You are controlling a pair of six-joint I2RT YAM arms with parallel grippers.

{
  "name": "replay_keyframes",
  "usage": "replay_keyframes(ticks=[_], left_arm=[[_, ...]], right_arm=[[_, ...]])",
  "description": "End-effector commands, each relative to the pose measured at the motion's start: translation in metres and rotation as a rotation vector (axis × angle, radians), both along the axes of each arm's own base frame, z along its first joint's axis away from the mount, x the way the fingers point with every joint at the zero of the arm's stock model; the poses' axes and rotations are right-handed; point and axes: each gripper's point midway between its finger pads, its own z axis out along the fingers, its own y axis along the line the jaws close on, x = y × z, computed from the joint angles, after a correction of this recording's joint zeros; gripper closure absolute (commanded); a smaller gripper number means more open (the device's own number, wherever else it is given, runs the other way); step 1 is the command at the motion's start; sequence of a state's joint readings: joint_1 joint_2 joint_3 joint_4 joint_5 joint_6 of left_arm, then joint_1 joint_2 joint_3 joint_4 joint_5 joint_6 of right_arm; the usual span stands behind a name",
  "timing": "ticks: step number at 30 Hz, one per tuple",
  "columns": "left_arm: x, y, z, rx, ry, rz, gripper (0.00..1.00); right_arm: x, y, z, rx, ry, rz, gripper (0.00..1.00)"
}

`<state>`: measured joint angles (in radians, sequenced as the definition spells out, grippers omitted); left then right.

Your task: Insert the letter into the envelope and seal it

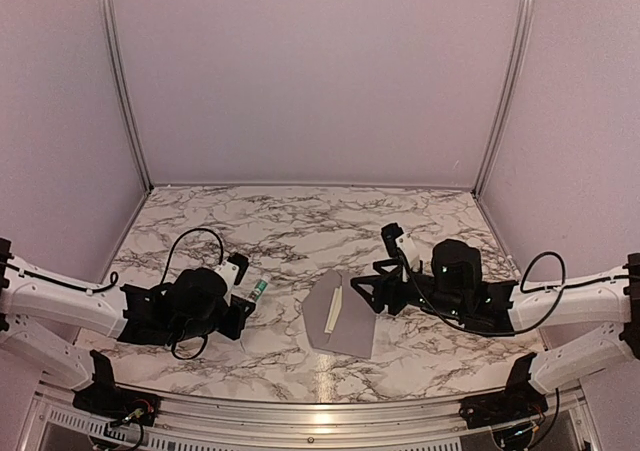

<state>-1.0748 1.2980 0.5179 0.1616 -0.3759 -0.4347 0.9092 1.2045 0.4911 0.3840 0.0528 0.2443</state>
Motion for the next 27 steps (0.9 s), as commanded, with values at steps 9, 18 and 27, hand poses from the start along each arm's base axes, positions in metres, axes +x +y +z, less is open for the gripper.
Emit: replay_keyframes(ticks=[9, 18, 27], left_arm=[[-0.021, -0.063, 0.095, -0.148, -0.292, -0.387, 1.00], [-0.060, -0.094, 0.118, -0.196, -0.402, -0.702, 1.00], [-0.062, -0.107, 0.120, -0.186, -0.424, -0.766, 1.00]], right_arm=[[-0.055, 0.051, 0.062, 0.243, 0.057, 0.426, 0.27], [-0.069, 0.078, 0.055, 0.275, 0.185, 0.585, 0.28], [-0.078, 0.099, 0.054, 0.286, 0.237, 0.662, 0.31]])
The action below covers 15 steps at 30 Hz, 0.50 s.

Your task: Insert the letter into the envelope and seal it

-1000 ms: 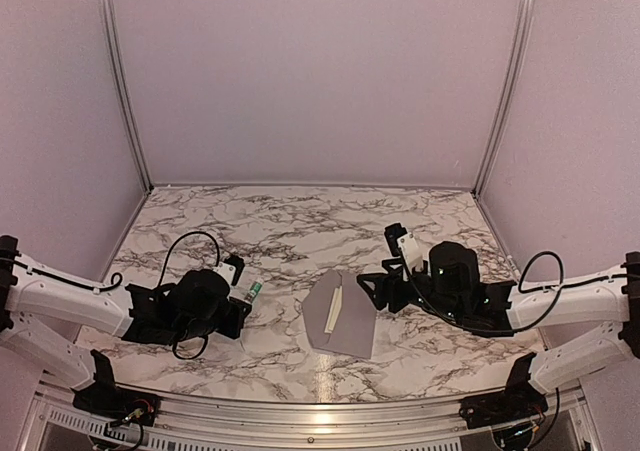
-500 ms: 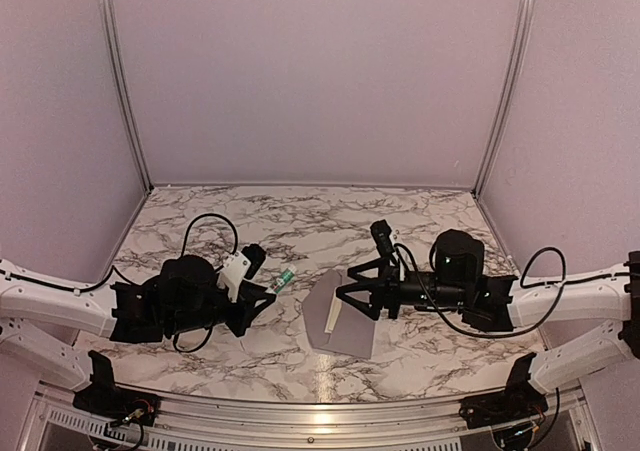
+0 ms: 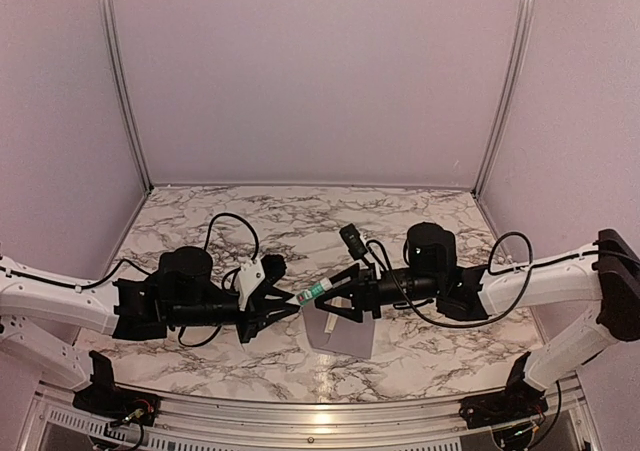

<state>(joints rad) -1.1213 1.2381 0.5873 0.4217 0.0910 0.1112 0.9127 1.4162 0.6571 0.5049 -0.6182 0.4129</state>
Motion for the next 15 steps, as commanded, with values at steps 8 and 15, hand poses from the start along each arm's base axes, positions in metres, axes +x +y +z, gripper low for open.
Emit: replay_keyframes(ticks=[8, 15], left_arm=[[-0.0032, -0.0162, 0.0223, -0.044, -0.077, -0.067, 1.00], [-0.0023, -0.0217, 0.0167, -0.024, -0.083, -0.080, 1.00]], right_arm=[[-0.0004, 0.0175, 0.0296, 0.087, 0.021, 0.034, 0.41], [-0.0025, 0.0232, 0.0241, 0.081, 0.048, 0.059, 0.56]])
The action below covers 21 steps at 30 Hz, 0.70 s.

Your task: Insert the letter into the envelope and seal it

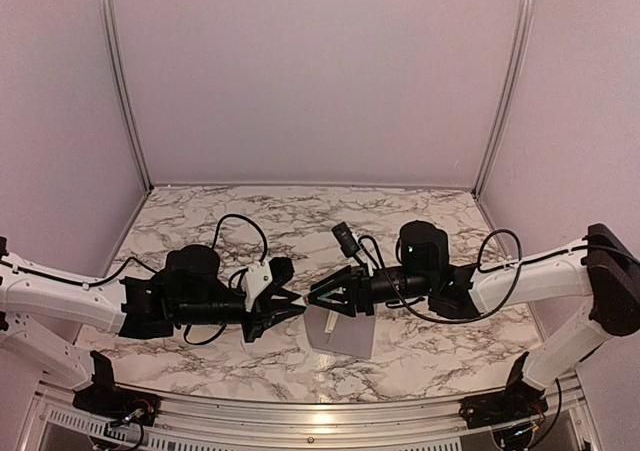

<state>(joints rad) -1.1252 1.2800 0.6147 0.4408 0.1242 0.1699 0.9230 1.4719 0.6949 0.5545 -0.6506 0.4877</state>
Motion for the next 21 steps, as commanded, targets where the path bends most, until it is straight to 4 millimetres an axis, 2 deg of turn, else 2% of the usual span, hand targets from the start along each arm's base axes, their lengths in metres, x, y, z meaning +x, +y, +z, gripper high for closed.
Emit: replay_keyframes(ticks=[1, 12, 21], left_arm=[[0.001, -0.012, 0.014, -0.031, -0.037, -0.028, 1.00], [0.003, -0.013, 0.012, -0.023, -0.037, -0.020, 1.00], [0.001, -0.013, 0.005, -0.012, -0.017, -0.027, 1.00]], right_arm=[[-0.002, 0.011, 0.019, 0.052, -0.010, 0.033, 0.60], [-0.006, 0.012, 0.012, 0.038, -0.005, 0.058, 1.00], [-0.010, 0.004, 0.010, 0.008, -0.047, 0.053, 1.00]])
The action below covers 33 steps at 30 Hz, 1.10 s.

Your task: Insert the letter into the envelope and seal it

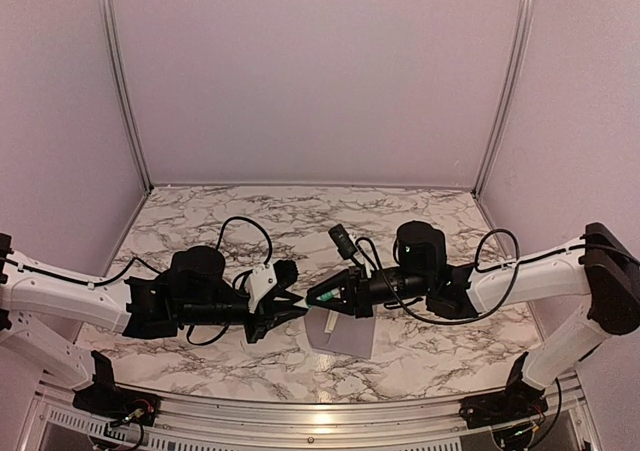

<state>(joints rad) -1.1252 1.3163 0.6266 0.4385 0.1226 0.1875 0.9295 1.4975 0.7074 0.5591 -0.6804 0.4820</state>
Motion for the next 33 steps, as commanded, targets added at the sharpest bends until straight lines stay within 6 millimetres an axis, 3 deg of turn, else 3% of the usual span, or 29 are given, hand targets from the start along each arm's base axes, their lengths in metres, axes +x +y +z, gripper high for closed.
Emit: replay_keyframes(ticks=[1, 16, 33], left_arm=[[-0.003, -0.009, 0.013, -0.042, -0.007, -0.032, 1.00], [-0.021, -0.009, 0.010, -0.038, 0.046, -0.117, 1.00], [-0.023, -0.003, -0.005, -0.017, 0.089, -0.102, 1.00]], right_arm=[[-0.005, -0.002, 0.014, 0.010, -0.059, 0.014, 1.00], [-0.008, -0.020, 0.029, 0.023, -0.155, -0.025, 1.00], [-0.012, -0.030, 0.032, 0.045, -0.213, -0.040, 1.00]])
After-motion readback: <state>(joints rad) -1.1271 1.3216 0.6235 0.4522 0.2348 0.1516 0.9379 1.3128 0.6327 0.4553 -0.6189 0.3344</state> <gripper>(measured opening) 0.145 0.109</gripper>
